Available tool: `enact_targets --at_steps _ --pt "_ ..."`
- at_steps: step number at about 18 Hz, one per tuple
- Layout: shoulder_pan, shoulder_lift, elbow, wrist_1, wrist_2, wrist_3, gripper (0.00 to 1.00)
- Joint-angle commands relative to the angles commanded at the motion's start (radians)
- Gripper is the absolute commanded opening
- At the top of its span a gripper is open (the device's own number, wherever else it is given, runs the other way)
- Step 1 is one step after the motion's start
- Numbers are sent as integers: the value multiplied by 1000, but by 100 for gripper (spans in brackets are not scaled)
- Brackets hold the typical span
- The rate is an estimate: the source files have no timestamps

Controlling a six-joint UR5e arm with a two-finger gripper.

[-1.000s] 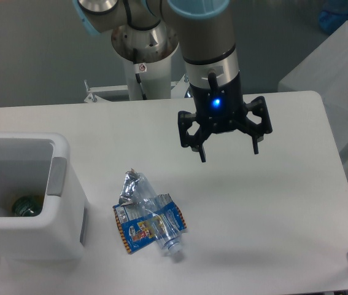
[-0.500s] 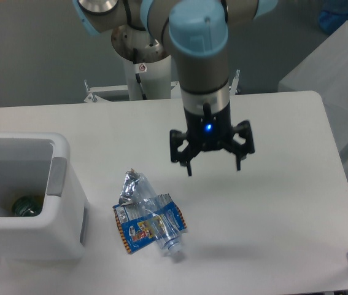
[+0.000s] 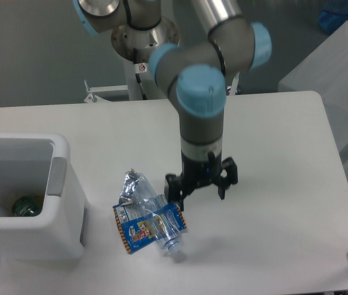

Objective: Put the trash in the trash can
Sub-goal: 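Lower the open gripper toward the clear plastic bottle on the wrapper, then close the gripper on the crumpled clear plastic bottle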

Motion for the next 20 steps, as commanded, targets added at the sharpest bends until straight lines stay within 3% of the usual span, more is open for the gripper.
enact_targets --at_steps 4,6,14,20 --pt "-17 -133 106 12 11 -65 100" --pt "-37 -169 146 12 38 -74 100" --pt "-77 -233 174 14 80 -120 100" --pt "-97 -241 167 14 103 -120 97"
